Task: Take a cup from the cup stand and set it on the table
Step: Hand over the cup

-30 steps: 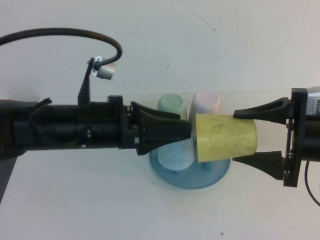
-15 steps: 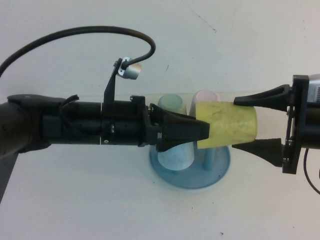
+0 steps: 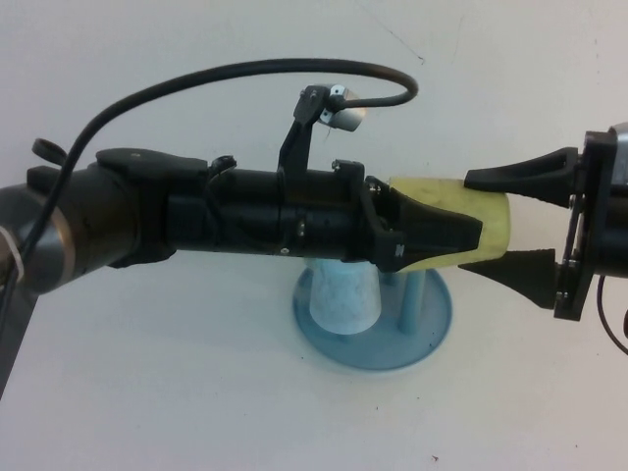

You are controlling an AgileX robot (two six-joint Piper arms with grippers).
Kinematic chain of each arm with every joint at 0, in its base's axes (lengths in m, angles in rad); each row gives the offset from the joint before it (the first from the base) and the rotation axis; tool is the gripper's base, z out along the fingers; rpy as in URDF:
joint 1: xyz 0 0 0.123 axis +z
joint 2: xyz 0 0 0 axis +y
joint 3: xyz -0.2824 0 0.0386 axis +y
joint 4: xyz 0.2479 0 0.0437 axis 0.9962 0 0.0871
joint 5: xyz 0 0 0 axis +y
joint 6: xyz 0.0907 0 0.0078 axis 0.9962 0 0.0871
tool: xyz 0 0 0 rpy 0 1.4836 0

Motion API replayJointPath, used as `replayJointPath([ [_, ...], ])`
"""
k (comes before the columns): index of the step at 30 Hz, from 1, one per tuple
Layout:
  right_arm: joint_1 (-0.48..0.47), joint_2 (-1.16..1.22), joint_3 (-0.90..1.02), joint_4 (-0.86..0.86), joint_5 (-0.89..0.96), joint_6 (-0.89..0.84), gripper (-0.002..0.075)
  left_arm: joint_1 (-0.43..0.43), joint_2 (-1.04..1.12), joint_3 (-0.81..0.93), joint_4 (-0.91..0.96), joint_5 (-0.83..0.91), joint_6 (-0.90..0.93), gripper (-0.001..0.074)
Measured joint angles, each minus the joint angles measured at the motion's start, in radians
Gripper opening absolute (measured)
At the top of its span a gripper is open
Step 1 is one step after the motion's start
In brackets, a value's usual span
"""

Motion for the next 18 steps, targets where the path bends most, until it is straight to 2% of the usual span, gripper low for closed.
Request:
replayJointPath([
  [3,-0.002,0.002,0.0,0.011,-0.009,-0.031,0.0571,-0.011,0.008,-0.005,-0.002,0.003,0.005,0.0141],
  [6,-0.008,0.002,-0.002,0.02,-0.013,-0.09,0.0571,-0.018,0.009,-0.005,-0.002,0.003,0.005,0.0053],
  [18,-0.009,0.002,-0.002,0.046,-0.012,-0.304,0.0571,-0.018,0.012,-0.005,-0.002,-0.005,0.061,0.0038],
])
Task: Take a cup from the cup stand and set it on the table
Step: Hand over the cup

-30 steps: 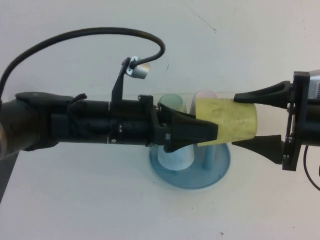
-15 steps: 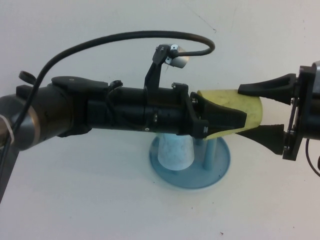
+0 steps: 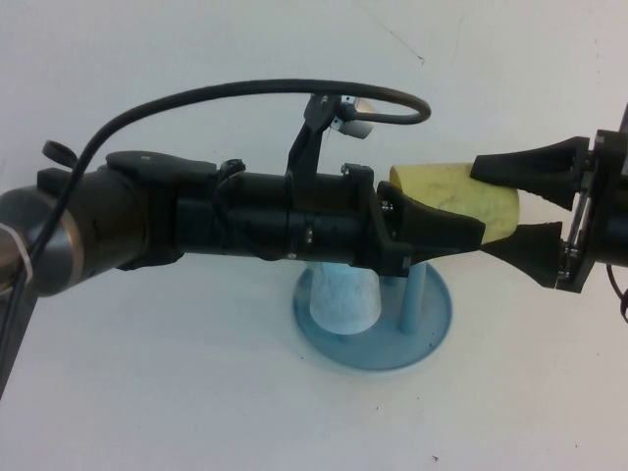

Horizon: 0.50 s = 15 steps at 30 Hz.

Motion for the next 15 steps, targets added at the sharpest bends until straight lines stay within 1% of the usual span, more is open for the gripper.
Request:
replayJointPath([
  [11,0.0,0.002,0.0,0.009,-0.017,-0.112,0.0571,0.0,0.005,0.0,-0.001,-0.012,0.026,0.0038],
  [15,0.0,0.02,0.0,0.016,0.013,-0.191,0.0571,0.0,0.005,0.0,0.009,-0.017,0.041,0.0038],
])
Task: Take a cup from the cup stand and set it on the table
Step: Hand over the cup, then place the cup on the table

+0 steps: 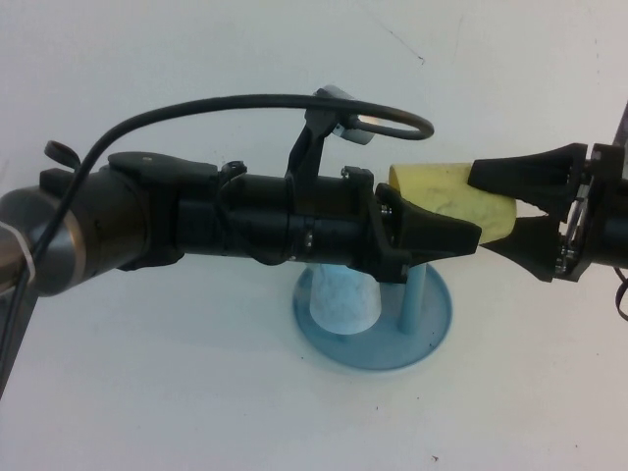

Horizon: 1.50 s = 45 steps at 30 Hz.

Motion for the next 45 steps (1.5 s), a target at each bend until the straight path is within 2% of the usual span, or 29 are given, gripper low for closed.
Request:
replayJointPath([
  [10,0.0,0.012,0.0,0.005,0.016,-0.176,0.0577,0.0,0.0,0.0,0.013,-0.009,0.01,0.0043],
  [14,0.0,0.012,0.0,-0.027,0.014,-0.223,0.0653,-0.001,0.0,0.0,0.006,0.002,-0.011,0.0038],
  [17,-0.011,0.012,-0.005,-0.048,0.02,-0.227,0.0682,-0.005,0.002,0.0,0.006,0.01,-0.03,0.0035],
  [21,-0.073,0.012,-0.018,-0.071,0.029,-0.226,0.0689,-0.005,0.002,-0.002,0.031,0.036,-0.091,0.0029],
  [28,-0.191,0.012,-0.019,-0.071,0.007,-0.222,0.0692,0.016,-0.01,-0.008,0.217,0.097,-0.241,0.0027],
  [30,-0.203,0.012,-0.019,-0.079,0.006,-0.233,0.0691,0.018,-0.033,-0.019,0.356,0.069,-0.346,0.0027],
  [32,-0.205,0.012,-0.019,-0.089,0.004,-0.257,0.069,0.004,-0.077,-0.058,0.612,0.031,-0.527,0.0027],
  [36,-0.205,0.012,-0.019,-0.093,0.004,-0.308,0.069,-0.115,-0.12,-0.187,1.259,0.096,-0.969,0.0027],
  [38,-0.206,0.012,-0.019,-0.094,0.004,-0.326,0.069,-0.179,-0.118,-0.243,1.492,0.186,-1.112,0.0026],
  [40,-0.207,0.012,-0.019,-0.095,0.004,-0.337,0.069,-0.223,-0.105,-0.285,1.63,0.228,-1.192,0.0026],
  [45,-0.207,0.012,-0.019,-0.125,0.004,-0.348,0.069,-0.23,-0.035,-0.307,1.735,0.242,-1.247,0.0026],
])
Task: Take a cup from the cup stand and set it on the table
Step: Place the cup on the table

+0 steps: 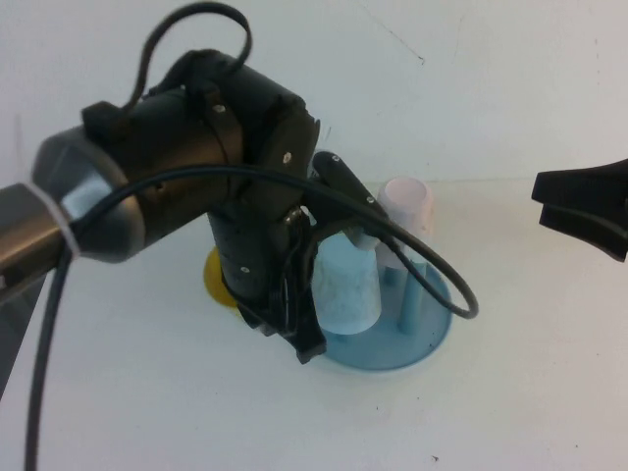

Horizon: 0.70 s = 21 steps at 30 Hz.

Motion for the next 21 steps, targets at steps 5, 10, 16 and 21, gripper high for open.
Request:
replayJointPath([
  [5,0.0,0.0,0.0,-0.02,0.0,0.0,0.069,0.069,0.094,0.0,0.073,0.0,-0.011,0.0026],
  [10,0.0,0.0,0.0,-0.032,0.0,0.0,0.069,0.141,0.17,0.0,0.091,-0.004,-0.001,0.0026],
  [16,0.0,0.0,0.0,-0.038,0.0,0.0,0.0683,0.161,0.226,0.0,0.099,-0.008,0.035,0.0025],
  [21,0.0,0.0,0.0,-0.038,0.0,0.0,0.068,0.161,0.275,0.0,0.095,-0.03,0.049,0.0025],
])
